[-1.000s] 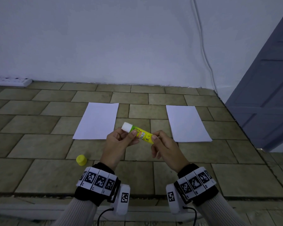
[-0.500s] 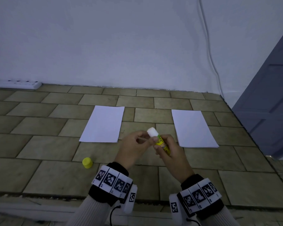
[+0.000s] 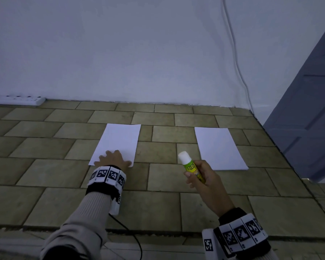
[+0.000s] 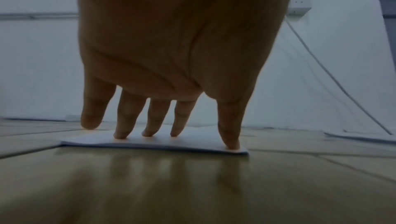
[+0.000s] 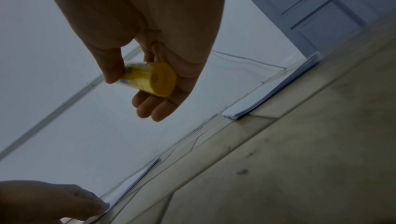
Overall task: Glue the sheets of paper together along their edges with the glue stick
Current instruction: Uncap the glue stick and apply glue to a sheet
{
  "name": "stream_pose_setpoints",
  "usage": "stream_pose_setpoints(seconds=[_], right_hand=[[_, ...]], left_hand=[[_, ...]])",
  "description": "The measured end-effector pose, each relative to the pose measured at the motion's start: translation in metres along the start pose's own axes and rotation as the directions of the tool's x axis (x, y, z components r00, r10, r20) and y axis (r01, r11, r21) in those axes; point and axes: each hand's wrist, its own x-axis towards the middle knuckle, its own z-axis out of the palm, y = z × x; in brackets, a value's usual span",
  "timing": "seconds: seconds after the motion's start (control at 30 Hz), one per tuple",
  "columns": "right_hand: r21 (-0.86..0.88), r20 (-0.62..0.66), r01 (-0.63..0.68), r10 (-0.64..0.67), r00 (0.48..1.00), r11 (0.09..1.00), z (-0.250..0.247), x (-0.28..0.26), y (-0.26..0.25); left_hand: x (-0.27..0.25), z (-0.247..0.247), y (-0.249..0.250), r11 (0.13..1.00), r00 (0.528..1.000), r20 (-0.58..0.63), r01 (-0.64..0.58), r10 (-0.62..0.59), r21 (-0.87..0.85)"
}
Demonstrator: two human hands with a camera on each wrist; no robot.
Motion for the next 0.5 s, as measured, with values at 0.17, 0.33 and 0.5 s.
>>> stream_pose_setpoints(seconds=[0.17,0.33,0.5], right_hand=[[0.004,-0.007,-0.005,0.005,1.0,1.0,0.001,-0.003,0.0],[0.022,-0.018,-0.041,0.042,0.999,0.999,-0.002,-0.002,0.003],[0.11,-0.076,-0.059,0.068,0.995,0.992,-0.016,-0.002,-0.004]], left_hand=[[-0.004,-0.001,-0.001,0.999,0.996,-0.079,-0.041,0.042,0.017],[-0.009,-0.005,-0.007,0.993,0.982,-0.176,-0.083,0.067,-0.086],[-0.038,-0.016,-0.005,0.925,0.881,-0.394,-0.345,0.261,-0.16]])
